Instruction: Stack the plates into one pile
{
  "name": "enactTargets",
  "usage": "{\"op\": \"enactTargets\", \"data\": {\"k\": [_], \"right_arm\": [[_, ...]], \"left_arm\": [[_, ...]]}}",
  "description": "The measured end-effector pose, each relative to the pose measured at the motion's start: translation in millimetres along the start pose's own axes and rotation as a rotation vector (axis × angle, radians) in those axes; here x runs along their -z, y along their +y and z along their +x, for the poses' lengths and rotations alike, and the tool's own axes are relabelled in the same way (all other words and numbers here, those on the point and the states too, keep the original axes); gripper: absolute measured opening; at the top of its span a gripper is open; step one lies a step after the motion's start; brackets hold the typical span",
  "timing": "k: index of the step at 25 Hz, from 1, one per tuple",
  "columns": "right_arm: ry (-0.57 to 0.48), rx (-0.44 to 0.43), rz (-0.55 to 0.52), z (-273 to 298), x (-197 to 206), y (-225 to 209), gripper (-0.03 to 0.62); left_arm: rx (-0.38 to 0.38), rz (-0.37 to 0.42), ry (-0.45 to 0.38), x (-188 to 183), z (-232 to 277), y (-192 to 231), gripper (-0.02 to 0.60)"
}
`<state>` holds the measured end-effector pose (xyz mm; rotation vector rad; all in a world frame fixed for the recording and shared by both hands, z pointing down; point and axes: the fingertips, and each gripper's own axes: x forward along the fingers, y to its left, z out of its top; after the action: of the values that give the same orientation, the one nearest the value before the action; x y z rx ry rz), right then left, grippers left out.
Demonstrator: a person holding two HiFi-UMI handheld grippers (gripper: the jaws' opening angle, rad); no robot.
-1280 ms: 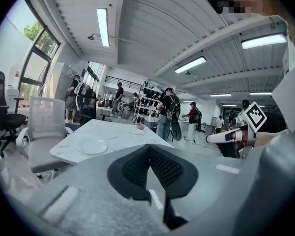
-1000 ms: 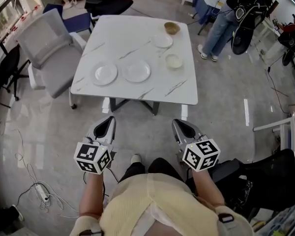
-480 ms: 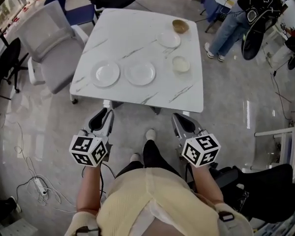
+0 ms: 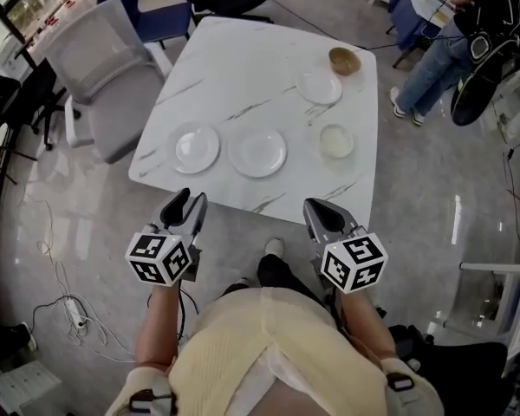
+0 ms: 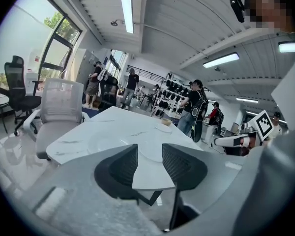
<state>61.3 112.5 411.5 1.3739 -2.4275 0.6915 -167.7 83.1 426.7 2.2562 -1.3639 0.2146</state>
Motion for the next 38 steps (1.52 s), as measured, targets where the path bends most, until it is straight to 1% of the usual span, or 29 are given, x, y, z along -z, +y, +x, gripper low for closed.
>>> {"op": "enactTargets", "data": {"k": [6,12,18,19,21,24,28,29,33,38], "right_arm": [[0.029,-0.042,-0.051,29,-12,-20,0.003],[0.068,-0.084,-0.056,51,-10,-38,0.003],[0.108,-0.125,-0.069,72,-10,-41,0.003],[0.114,-0.128,-0.064,75,-11,-41,0.003],[0.123,-0.133,-0.055,82,-11,-39,0.003],[0.134,-0.125,-0.060,95,-15,-37,0.003],[0.149,-0.109,-0.050,115,-19,-32,0.003],[0.154,-0.108,-0.049,120,-19,-29,0.003],[0.172,-0.111,-0.058,143,-23,-16,0.003],[0.195,-0.119,-0.064,169,-25,-1,0.003]], "left_arm": [[-0.080,-0.028,0.030,-3,25,18,0.163],[-0.142,-0.065,0.059,1,45,33,0.164],[-0.185,-0.114,0.076,0,52,52,0.167],[-0.190,-0.118,0.086,0,53,57,0.178],[-0.201,-0.125,0.110,0,56,69,0.179],[-0.207,-0.132,0.142,-2,65,90,0.179],[-0.191,-0.140,0.191,-1,74,113,0.181],[-0.188,-0.145,0.201,0,74,119,0.192],[-0.182,-0.166,0.228,3,76,142,0.193],[-0.168,-0.158,0.296,11,85,167,0.193]]}}
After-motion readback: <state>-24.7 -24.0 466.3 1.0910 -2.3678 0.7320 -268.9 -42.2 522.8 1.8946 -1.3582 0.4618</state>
